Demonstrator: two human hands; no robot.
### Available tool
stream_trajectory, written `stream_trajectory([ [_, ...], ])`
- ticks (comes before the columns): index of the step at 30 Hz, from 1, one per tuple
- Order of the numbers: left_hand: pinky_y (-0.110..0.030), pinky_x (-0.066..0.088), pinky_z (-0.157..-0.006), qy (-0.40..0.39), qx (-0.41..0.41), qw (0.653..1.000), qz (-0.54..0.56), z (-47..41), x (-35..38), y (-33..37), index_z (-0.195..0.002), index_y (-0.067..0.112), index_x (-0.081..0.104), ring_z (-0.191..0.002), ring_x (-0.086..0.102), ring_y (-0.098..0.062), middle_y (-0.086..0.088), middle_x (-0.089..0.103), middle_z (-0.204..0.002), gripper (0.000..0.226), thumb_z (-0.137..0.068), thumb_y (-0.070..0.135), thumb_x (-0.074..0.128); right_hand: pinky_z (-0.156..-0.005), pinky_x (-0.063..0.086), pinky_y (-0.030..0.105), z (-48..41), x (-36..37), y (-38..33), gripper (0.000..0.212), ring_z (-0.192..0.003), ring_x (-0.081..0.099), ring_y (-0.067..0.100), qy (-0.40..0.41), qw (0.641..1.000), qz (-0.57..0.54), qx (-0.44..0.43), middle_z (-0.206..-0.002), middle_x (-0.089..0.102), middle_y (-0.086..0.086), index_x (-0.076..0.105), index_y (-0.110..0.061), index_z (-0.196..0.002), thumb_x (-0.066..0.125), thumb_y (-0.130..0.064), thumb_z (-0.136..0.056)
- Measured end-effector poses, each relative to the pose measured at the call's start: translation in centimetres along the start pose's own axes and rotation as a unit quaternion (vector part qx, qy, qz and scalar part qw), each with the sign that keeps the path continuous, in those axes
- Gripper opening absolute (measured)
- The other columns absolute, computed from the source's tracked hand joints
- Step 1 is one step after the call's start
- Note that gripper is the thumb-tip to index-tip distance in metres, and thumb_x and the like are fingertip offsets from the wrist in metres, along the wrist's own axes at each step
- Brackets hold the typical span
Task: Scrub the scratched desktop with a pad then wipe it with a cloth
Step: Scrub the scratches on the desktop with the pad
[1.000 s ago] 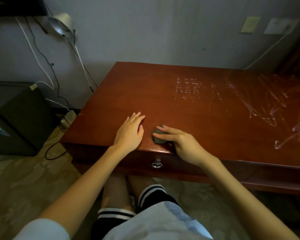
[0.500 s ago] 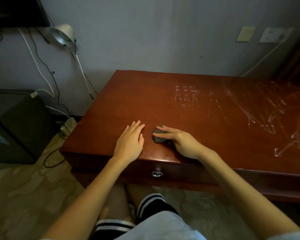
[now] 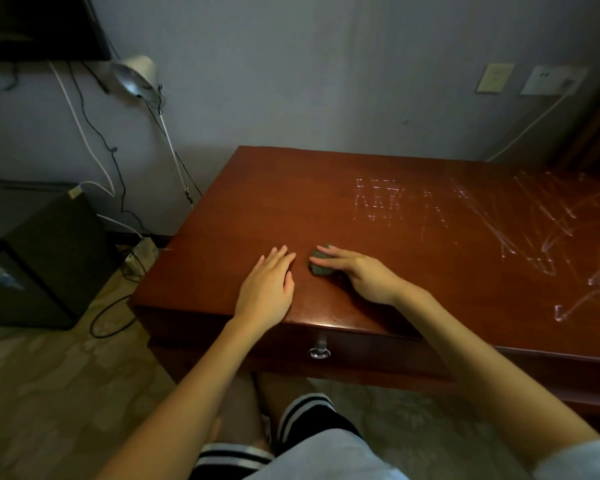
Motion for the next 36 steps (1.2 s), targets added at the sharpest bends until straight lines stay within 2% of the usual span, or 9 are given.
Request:
stream_trajectory([
  [4, -0.025, 0.01, -0.119, 0.0, -0.002, 1.0, 0.01, 0.0, 0.0, -0.1, -0.15, 0.014, 0.027, -0.146, 0.015, -0.009, 0.002, 0.023, -0.158, 0.049, -0.102, 0.017, 0.031, -0.118, 0.015, 0.026, 0.5, 2.5, -3.0, 0.075, -0.143, 0.019, 0.003, -0.022, 0.998, -0.015, -0.059, -0.152, 0.03, -0.011, 0.045, -0.034, -0.139, 0.037, 0.016, -0.084],
  [7, -0.025, 0.01, -0.12, -0.003, 0.003, 1.0, 0.004, 0.0, 0.1, -0.1, -0.151, 0.015, 0.025, -0.146, 0.013, -0.008, 0.002, 0.021, -0.158, 0.05, -0.101, 0.012, 0.029, -0.113, 0.01, 0.009, 3.2, 2.2, -2.3, 0.076, -0.141, 0.018, -0.004, -0.057, 0.995, -0.029, -0.074, -0.151, 0.03, -0.016, 0.047, -0.033, -0.138, 0.038, 0.019, -0.083],
  [9, -0.025, 0.009, -0.12, 0.001, 0.004, 1.0, 0.002, 0.0, 0.0, 0.0, -0.151, 0.015, 0.024, -0.146, 0.012, -0.008, 0.003, 0.02, -0.158, 0.051, -0.1, 0.011, 0.029, -0.111, 0.01, 0.006, 3.5, 0.6, -0.3, 0.078, -0.14, 0.018, -0.005, -0.055, 0.997, -0.034, -0.043, -0.151, 0.031, -0.016, 0.047, -0.034, -0.137, 0.036, 0.021, -0.082],
  [12, -0.025, 0.009, -0.12, 0.004, 0.001, 1.0, 0.001, 0.1, 0.0, 0.0, -0.151, 0.015, 0.023, -0.146, 0.012, -0.007, 0.003, 0.02, -0.159, 0.051, -0.1, 0.011, 0.029, -0.118, 0.013, 0.022, 1.2, -1.5, 2.7, 0.083, -0.143, 0.019, 0.003, -0.026, 0.999, -0.014, 0.015, -0.152, 0.03, -0.012, 0.044, -0.035, -0.138, 0.03, 0.022, -0.079],
  [16, -0.024, 0.008, -0.12, -0.004, -0.008, 1.0, 0.003, 0.1, -0.1, 0.0, -0.152, 0.016, 0.019, -0.146, 0.01, -0.006, 0.004, 0.016, -0.159, 0.052, -0.101, 0.013, 0.028, -0.115, 0.019, 0.028, -3.1, -1.2, 2.0, 0.077, -0.145, 0.018, 0.01, 0.001, 0.999, 0.019, 0.031, -0.155, 0.026, -0.008, 0.041, -0.033, -0.142, 0.031, 0.015, -0.083],
  [22, -0.026, 0.005, -0.12, 0.004, -0.031, 1.0, 0.005, 0.1, -0.1, -0.6, -0.153, 0.013, 0.014, -0.147, 0.003, -0.01, 0.0, 0.009, -0.161, 0.053, -0.102, 0.016, 0.028, -0.115, 0.013, 0.018, 0.2, 2.1, -2.0, 0.082, -0.142, 0.017, -0.001, -0.041, 0.997, -0.002, -0.06, -0.153, 0.027, -0.014, 0.043, -0.035, -0.14, 0.036, 0.02, -0.079],
  [26, -0.03, 0.001, -0.121, 0.007, -0.044, 0.998, -0.039, 0.1, -0.1, -0.8, -0.152, 0.012, 0.018, -0.148, 0.002, -0.014, -0.004, 0.007, -0.161, 0.053, -0.102, 0.023, 0.028, -0.117, 0.013, 0.022, 1.2, -1.1, 2.3, 0.086, -0.142, 0.017, 0.001, -0.035, 0.999, 0.001, -0.001, -0.153, 0.026, -0.015, 0.042, -0.038, -0.139, 0.034, 0.022, -0.078],
  [31, -0.029, 0.003, -0.121, -0.006, -0.048, 0.998, -0.035, 0.0, 0.2, -0.8, -0.152, 0.012, 0.018, -0.148, 0.004, -0.012, -0.002, 0.01, -0.16, 0.053, -0.102, 0.024, 0.027, -0.114, 0.019, 0.027, -4.4, -2.5, 4.5, 0.08, -0.145, 0.017, 0.012, 0.005, 0.996, 0.051, 0.073, -0.156, 0.022, -0.007, 0.037, -0.032, -0.144, 0.03, 0.017, -0.082],
  [36, -0.026, 0.003, -0.12, -0.002, -0.043, 0.999, -0.032, -0.1, 0.1, -0.8, -0.152, 0.013, 0.019, -0.147, 0.005, -0.011, -0.001, 0.012, -0.16, 0.052, -0.101, 0.023, 0.028, -0.116, 0.016, 0.026, -6.1, 0.8, -0.3, 0.078, -0.145, 0.017, 0.011, -0.017, 0.999, 0.029, -0.004, -0.156, 0.024, -0.003, 0.039, -0.028, -0.144, 0.033, 0.016, -0.08],
])
Point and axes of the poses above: each hand's wrist, its own z-axis away from the middle knuckle, its own x-axis out of the palm, y = z × x, the point moved 10 cm from there along -z, towards the middle knuckle
